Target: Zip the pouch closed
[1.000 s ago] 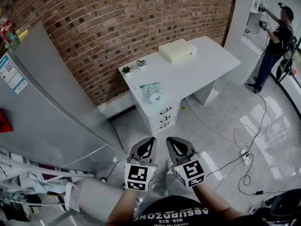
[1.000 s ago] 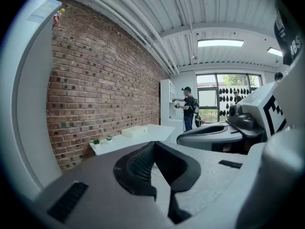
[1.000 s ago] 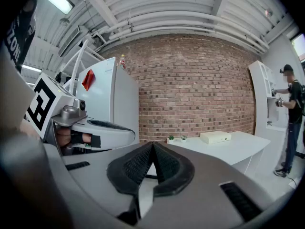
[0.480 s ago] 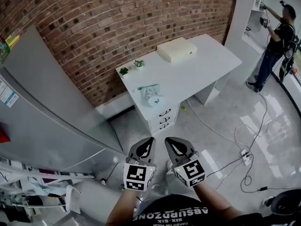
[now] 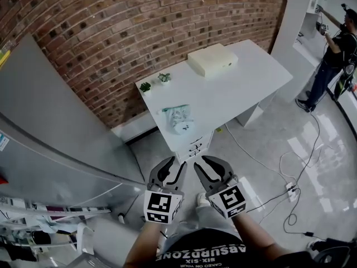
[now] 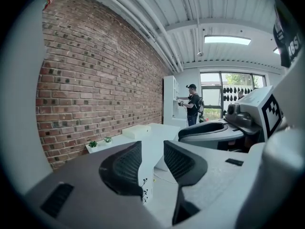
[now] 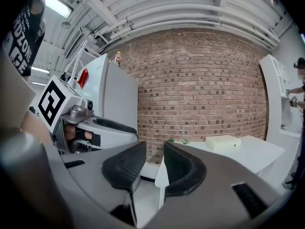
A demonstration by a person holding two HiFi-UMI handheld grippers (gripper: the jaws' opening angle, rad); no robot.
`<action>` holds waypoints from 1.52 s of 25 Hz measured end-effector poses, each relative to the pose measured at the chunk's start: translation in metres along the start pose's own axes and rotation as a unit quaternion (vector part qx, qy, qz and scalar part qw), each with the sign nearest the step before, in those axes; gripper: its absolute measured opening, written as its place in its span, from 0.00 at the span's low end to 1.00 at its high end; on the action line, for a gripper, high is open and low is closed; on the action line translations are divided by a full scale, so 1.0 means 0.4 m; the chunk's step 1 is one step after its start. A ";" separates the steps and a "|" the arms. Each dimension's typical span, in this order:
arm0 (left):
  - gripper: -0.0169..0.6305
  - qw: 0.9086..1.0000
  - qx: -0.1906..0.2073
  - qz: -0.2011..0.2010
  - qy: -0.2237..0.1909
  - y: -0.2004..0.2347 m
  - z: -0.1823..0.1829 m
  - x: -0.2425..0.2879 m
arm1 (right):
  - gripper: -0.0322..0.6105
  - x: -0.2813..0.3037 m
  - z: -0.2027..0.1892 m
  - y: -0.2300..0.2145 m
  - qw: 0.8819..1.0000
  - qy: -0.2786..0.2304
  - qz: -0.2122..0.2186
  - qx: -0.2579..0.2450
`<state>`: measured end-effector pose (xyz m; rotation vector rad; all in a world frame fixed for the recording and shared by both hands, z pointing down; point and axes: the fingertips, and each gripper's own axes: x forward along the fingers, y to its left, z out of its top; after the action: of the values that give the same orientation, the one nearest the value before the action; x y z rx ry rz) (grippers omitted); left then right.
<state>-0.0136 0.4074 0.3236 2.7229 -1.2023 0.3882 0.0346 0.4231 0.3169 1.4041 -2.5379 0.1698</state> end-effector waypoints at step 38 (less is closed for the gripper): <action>0.28 0.988 -0.052 0.074 0.124 0.453 -0.102 0.396 | 0.28 0.459 -0.046 -0.342 0.995 0.059 0.081 -0.025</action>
<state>-0.0526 0.1836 0.4126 2.4192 -1.3163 0.6425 0.0590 0.2039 0.3807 1.1350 -2.5376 0.2088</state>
